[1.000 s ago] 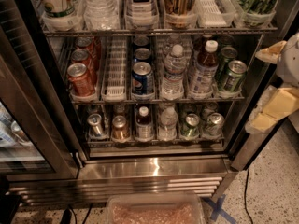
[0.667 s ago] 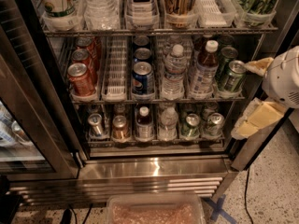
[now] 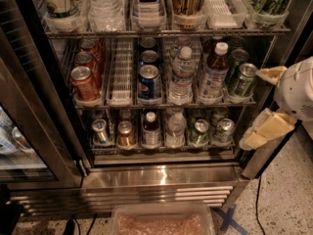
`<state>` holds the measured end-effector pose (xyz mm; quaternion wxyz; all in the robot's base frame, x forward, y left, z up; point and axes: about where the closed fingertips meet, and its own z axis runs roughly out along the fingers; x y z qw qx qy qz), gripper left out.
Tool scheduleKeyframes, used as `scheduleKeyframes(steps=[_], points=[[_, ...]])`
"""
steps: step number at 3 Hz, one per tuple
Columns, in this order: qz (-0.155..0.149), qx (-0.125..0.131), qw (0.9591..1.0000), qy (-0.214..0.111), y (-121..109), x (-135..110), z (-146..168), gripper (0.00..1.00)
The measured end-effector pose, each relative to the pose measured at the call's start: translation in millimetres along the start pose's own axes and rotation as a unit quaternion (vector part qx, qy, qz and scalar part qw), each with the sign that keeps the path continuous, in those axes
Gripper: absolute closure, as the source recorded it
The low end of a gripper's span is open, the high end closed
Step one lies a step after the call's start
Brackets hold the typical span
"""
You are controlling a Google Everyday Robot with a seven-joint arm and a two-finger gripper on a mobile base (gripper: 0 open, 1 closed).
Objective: Pick blue plastic bottle from middle shelf of fridge
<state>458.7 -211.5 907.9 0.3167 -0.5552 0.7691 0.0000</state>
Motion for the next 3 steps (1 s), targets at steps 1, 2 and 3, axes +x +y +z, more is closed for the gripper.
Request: scheduleKeyframes(steps=[1,2,3], points=[[0.021,0.025,0.9987,-0.039,8,8,13,0.00],[0.032,0.058,0.9942,-0.085,9,7,25,0.00],[0.039,0.088,0.9877,-0.123,6,2,32,0.00]])
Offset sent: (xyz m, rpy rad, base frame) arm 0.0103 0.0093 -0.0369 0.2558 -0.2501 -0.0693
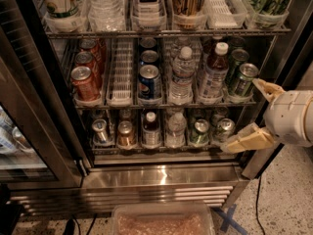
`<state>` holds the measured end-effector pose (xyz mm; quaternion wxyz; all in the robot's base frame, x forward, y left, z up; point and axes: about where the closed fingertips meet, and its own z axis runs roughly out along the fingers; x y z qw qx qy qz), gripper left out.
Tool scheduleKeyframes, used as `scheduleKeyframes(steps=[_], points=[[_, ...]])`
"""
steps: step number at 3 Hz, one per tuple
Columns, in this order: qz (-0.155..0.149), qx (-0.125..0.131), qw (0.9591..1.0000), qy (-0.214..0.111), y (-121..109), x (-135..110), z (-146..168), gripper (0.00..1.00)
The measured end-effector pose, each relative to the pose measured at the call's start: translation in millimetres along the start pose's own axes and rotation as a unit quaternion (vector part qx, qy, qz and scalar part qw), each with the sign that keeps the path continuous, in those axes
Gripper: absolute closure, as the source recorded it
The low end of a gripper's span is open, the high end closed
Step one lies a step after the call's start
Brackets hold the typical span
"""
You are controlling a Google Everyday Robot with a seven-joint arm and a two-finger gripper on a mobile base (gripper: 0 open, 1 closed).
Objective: Pick blue plastic bottle from middle shelf of fridge
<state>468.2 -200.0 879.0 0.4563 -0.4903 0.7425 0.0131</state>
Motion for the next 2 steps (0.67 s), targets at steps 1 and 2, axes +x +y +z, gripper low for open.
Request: scheduleKeyframes(steps=[1,2], points=[[0.011,0.024,0.9992,-0.031,-3.9,-9.9,5.1,0.00],[0.011,0.025,0.9992,-0.031,-3.9,-9.9,5.1,0.00]])
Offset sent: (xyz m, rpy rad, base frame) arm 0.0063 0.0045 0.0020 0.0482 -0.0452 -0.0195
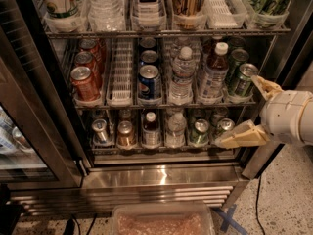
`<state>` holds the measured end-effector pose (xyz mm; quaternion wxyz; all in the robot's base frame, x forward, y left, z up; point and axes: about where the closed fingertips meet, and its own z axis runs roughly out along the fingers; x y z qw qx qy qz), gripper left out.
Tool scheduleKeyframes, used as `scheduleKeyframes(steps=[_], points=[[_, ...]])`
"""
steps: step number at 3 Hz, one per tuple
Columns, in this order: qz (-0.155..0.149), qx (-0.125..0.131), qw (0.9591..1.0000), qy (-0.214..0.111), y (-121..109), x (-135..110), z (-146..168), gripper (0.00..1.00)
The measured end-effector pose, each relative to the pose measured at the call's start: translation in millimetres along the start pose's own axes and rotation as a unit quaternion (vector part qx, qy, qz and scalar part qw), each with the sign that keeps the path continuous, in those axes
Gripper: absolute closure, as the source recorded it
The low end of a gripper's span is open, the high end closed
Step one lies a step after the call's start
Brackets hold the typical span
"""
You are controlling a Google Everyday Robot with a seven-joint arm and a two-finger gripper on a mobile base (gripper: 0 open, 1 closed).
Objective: Pick blue plastic bottle from middle shelf of fridge
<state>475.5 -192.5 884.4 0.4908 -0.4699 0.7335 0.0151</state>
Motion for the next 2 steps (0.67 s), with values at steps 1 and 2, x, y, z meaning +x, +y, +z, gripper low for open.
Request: scheduleKeyframes(steps=[1,2], points=[[0.002,0.009,1.0000,0.004,-1,2,5,0.19],[0.005,0.031,0.9995,0.009,-3,6,17,0.43]])
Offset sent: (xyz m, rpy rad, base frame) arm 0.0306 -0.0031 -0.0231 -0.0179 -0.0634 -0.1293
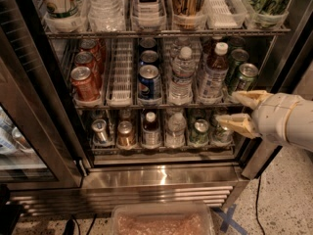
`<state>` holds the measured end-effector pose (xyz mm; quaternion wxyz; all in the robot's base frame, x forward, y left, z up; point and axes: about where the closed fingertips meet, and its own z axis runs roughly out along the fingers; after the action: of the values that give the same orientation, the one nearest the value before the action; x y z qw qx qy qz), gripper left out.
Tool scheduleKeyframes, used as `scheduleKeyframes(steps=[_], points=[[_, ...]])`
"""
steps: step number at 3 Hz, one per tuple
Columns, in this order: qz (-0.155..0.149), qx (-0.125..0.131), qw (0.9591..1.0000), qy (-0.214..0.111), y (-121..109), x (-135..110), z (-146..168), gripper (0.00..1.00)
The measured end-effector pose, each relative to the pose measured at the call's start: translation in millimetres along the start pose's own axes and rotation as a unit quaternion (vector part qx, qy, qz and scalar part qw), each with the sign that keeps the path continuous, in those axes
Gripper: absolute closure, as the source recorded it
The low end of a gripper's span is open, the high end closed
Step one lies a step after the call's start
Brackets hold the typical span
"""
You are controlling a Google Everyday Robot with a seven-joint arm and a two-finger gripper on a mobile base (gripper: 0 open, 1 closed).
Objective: Pick blue plastic bottle from middle shelf of fridge
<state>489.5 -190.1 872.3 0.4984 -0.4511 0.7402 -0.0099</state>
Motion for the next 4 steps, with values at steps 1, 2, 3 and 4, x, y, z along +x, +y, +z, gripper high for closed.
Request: scheduleKeyframes(steps=[1,2,3,4], points=[[0.005,0.035,0.9994,0.002,-6,3,12,0.66],[0.021,0.064,0.9977,-0.005,-13,7,23,0.69],[0.020,0.069,0.9974,-0.005,-16,5,22,0.50],[0.037,0.087,0.9954,-0.017,-18,0,20,0.26]])
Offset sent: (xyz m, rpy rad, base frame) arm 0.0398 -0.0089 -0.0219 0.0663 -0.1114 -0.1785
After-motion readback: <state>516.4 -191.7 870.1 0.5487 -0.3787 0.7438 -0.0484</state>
